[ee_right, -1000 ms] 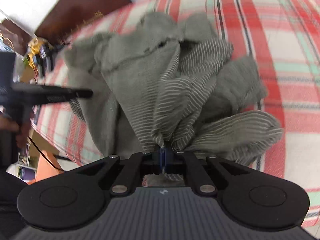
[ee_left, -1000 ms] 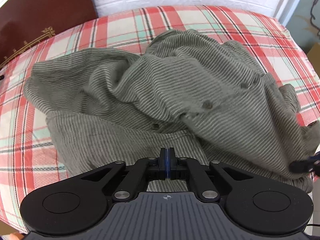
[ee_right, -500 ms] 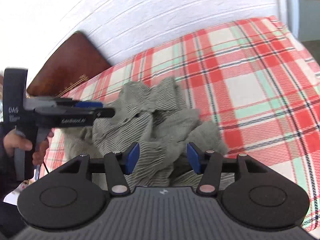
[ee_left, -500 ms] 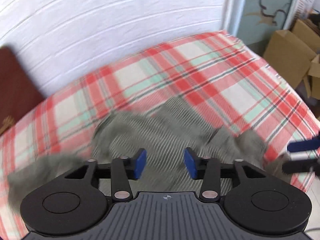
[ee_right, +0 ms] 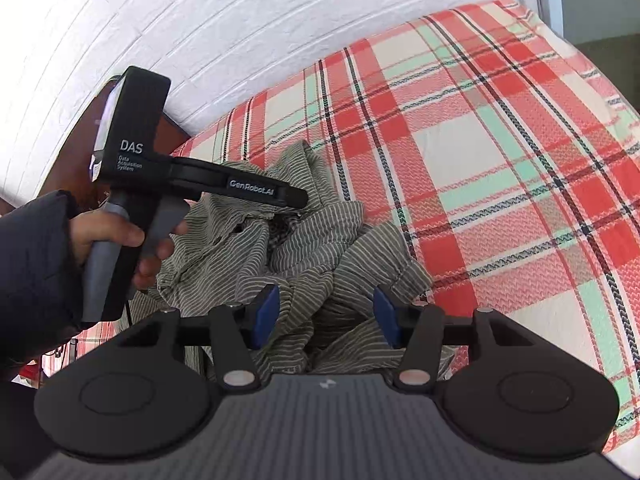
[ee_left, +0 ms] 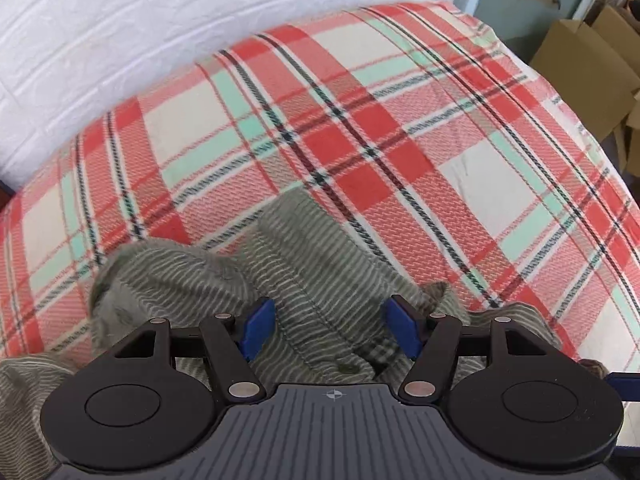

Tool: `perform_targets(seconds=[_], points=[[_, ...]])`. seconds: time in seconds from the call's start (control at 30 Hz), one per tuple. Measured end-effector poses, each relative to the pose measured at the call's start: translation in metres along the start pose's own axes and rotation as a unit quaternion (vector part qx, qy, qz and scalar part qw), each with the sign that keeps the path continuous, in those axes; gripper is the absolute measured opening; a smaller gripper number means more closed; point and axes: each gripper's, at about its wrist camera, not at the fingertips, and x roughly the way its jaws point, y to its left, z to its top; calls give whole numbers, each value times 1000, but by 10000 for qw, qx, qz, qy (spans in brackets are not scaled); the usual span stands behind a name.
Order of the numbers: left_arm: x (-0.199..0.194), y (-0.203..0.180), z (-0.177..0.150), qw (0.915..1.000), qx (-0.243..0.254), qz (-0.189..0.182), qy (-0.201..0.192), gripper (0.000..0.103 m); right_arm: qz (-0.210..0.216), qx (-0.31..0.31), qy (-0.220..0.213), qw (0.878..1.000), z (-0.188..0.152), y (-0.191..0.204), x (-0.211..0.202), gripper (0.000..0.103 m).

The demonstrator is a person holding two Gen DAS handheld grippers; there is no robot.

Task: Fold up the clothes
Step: 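Grasp the shirt with the left gripper while the right gripper releases and regrasps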

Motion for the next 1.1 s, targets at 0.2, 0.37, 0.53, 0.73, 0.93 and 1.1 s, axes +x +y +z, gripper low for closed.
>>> perform_targets(seconds=[0.2,0.37,0.53,0.73,0.93,1.1], points=[[4,4,-11,9999,19,42,140,21,-7,-201,57,9998,11,7,11,58],[-10,18,-18,9992,-306,255,-97,0,22,-301,75,9995,26,13,30,58],[-35,43,-28,9960,-690,380,-426,0,75,-361,210,9991,37,18,56,56],[-50,63,-40,9912,-1082,531,-548,0,39,-49,363,9993,43,14,85,53],[-57,69,-55,9875,-1333,601,-586,0,241,672,153,9973,46,7,87,52],[-63,71,-62,9862,-1391,636,-640,0,32,881,108,9960,51,5,93,51]])
